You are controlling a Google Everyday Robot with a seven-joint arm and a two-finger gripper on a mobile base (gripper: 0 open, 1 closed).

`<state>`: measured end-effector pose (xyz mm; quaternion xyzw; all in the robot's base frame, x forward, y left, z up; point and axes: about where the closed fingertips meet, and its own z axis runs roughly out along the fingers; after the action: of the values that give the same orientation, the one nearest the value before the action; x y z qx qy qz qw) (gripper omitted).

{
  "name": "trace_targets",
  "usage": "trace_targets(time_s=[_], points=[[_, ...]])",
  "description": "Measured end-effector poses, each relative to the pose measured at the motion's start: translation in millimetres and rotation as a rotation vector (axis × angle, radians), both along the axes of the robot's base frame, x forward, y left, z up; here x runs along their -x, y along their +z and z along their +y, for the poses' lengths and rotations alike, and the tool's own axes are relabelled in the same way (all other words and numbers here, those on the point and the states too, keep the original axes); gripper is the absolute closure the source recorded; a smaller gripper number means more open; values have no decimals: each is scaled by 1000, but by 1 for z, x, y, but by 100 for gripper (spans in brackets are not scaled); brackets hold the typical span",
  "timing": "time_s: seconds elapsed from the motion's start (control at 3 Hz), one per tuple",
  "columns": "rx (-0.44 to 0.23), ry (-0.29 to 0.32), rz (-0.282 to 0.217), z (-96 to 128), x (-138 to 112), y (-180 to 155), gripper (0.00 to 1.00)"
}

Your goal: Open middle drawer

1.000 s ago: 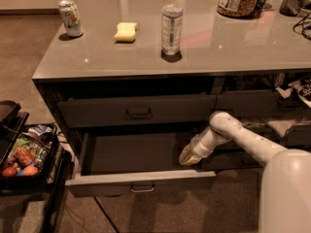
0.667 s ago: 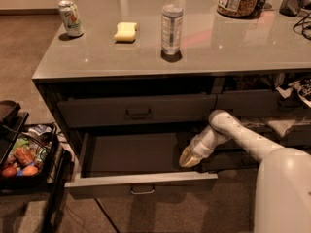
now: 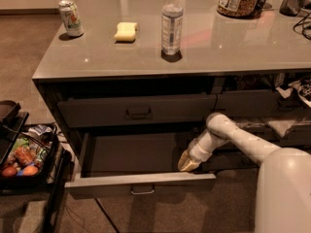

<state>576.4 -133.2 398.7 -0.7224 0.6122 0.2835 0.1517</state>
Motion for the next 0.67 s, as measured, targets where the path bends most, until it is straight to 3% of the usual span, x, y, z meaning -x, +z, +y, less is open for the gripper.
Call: trace_targets(time_s=[0.33,0.67], points=[[-12,2,-42,3,22,2,100],[-14,1,-43,4,23,2,100]])
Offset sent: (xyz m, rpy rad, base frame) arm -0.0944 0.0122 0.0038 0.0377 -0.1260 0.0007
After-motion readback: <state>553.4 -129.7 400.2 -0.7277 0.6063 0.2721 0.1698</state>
